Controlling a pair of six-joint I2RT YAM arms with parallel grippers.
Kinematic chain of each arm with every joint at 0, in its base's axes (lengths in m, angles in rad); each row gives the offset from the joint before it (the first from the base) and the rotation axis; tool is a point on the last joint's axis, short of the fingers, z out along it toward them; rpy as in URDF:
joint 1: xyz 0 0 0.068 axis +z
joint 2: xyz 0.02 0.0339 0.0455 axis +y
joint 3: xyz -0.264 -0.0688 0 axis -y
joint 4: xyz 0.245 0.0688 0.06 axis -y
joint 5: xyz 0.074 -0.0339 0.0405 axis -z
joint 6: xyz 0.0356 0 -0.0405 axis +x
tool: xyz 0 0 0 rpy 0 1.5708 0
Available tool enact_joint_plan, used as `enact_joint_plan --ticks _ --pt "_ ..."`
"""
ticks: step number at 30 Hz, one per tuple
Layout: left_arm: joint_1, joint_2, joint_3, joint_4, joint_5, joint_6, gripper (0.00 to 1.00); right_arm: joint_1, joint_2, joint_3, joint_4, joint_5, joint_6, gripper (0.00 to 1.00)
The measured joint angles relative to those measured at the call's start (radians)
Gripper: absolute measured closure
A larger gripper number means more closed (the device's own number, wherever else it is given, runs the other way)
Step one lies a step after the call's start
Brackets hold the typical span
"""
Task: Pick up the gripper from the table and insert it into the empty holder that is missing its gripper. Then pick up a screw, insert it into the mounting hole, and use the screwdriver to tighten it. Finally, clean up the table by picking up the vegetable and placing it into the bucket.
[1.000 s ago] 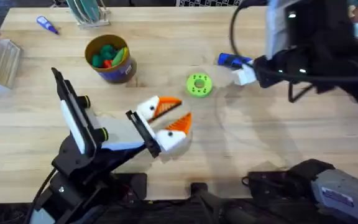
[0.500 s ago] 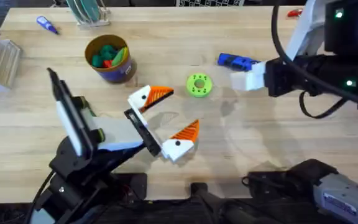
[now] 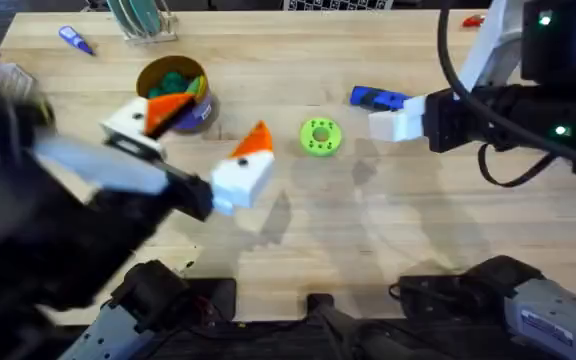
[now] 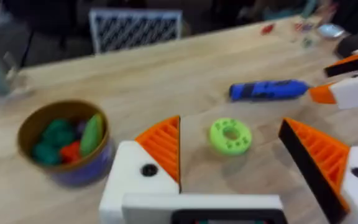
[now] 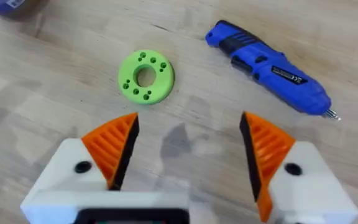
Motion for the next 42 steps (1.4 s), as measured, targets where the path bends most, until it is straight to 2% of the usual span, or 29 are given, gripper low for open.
enact_joint_plan --ticks 6,11,15,18,21,25,30,34,36,39,42 --pt "0.000 0.327 0.355 -0.348 -0.118 -0.108 0.015 0.000 0.000 0.000 0.023 0.000 0.003 0.037" --pt "0.000 0.547 0.566 -0.484 -0.133 -0.170 0.015 0.000 0.000 0.000 0.030 0.000 0.003 0.037" --pt "0.000 0.651 0.617 -0.504 -0.134 -0.186 0.015 0.000 0.000 0.000 0.030 -0.019 0.003 0.037" --pt "0.001 0.700 0.617 -0.533 -0.134 -0.192 0.015 0.000 0.000 0.000 0.031 -0.090 0.005 0.036" --pt "0.029 0.744 0.617 -0.558 -0.134 -0.235 0.015 0.000 0.000 0.000 0.031 -0.144 0.006 0.036" --pt "0.137 0.798 0.617 -0.626 -0.134 -0.355 0.015 0.000 0.000 0.000 0.031 -0.177 0.006 0.036" --pt "0.331 0.811 0.617 -0.704 -0.134 -0.474 0.015 0.000 0.000 0.000 0.031 -0.191 0.006 0.035" --pt "0.495 0.817 0.617 -0.711 -0.108 -0.511 0.015 0.000 0.000 0.000 0.032 -0.194 0.006 0.037" --pt "0.560 0.831 0.616 -0.721 -0.082 -0.521 0.015 0.000 0.000 0.000 0.037 -0.194 0.006 0.036" --pt "0.636 0.864 0.590 -0.703 -0.059 -0.527 0.015 0.000 0.000 0.000 0.044 -0.194 0.006 0.035" --pt "0.700 0.901 0.519 -0.652 -0.043 -0.522 0.015 0.000 0.000 0.000 0.045 -0.194 0.006 0.036"
